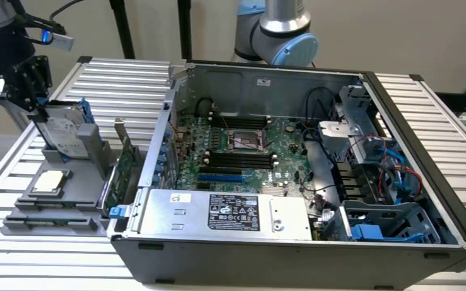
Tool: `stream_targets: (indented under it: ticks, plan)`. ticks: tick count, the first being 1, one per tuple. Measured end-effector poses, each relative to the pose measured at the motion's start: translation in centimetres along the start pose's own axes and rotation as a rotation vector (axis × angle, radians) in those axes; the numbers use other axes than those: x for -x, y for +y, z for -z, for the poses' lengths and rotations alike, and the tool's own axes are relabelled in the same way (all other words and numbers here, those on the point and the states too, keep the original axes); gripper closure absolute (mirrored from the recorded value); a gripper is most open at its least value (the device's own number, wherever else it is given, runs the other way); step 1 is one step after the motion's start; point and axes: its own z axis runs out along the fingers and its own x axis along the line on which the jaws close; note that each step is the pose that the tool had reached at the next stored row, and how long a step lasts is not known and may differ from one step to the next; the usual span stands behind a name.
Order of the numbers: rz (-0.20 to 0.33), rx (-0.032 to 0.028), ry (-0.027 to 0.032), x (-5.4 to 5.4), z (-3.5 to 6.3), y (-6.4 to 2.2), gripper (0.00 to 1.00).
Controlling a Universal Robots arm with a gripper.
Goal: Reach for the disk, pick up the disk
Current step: 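Pick up the disk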
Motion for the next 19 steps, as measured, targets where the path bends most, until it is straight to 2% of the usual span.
stream_targets:
  ticks: [15,19]
  plan:
    - [-0.003,-0.0001,0.0001,-0.07,-0.01,0.0,0.68]
    - [-0.003,-0.0001,0.0001,-0.08,0.24,-0.01,0.68]
